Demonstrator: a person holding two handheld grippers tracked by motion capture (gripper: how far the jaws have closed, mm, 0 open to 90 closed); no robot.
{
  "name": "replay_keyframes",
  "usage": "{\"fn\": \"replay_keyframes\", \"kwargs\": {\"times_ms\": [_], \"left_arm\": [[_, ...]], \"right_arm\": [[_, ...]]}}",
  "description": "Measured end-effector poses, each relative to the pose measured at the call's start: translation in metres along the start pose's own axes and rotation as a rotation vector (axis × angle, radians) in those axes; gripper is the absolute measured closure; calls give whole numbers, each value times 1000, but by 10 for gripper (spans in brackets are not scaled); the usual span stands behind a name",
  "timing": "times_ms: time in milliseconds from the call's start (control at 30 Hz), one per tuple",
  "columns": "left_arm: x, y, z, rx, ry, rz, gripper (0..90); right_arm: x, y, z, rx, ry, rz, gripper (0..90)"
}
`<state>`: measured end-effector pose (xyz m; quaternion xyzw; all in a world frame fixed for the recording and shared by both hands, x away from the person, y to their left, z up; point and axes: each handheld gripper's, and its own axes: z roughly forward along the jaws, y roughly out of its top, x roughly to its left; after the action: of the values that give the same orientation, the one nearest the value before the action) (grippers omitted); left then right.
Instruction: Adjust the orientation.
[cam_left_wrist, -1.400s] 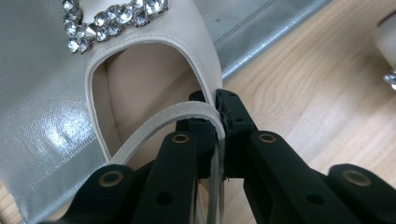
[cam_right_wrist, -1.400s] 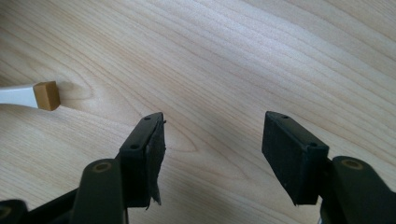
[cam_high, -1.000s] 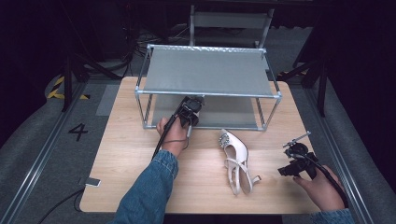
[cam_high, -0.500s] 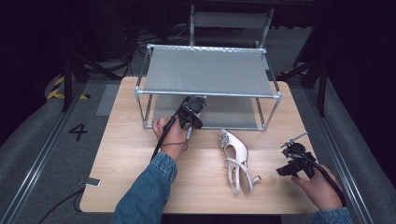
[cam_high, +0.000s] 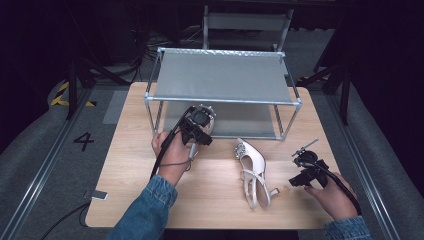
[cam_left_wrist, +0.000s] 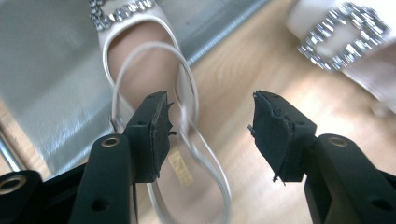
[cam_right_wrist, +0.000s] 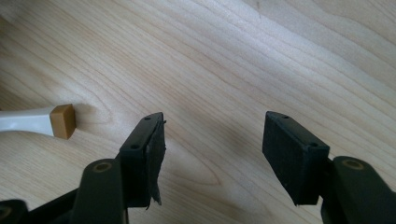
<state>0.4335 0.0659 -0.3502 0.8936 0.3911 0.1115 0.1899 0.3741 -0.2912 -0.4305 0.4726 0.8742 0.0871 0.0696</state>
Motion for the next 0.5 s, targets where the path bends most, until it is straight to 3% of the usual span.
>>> {"fn": "replay_keyframes", "kwargs": {"times_ms": [200, 333, 433, 500], "left_arm": [[-7, -25, -21, 15, -10, 25, 460], [-6, -45, -30, 33, -53, -7, 451], [-4, -56, -31, 51, -42, -17, 453], [-1, -64, -30, 50, -41, -48, 465]], "right_arm": [[3, 3, 2, 5, -4, -8, 394], [3, 5, 3, 8, 3, -10, 393], [3, 6, 3, 12, -3, -15, 397], [4, 7, 4, 7, 2, -18, 402]]}}
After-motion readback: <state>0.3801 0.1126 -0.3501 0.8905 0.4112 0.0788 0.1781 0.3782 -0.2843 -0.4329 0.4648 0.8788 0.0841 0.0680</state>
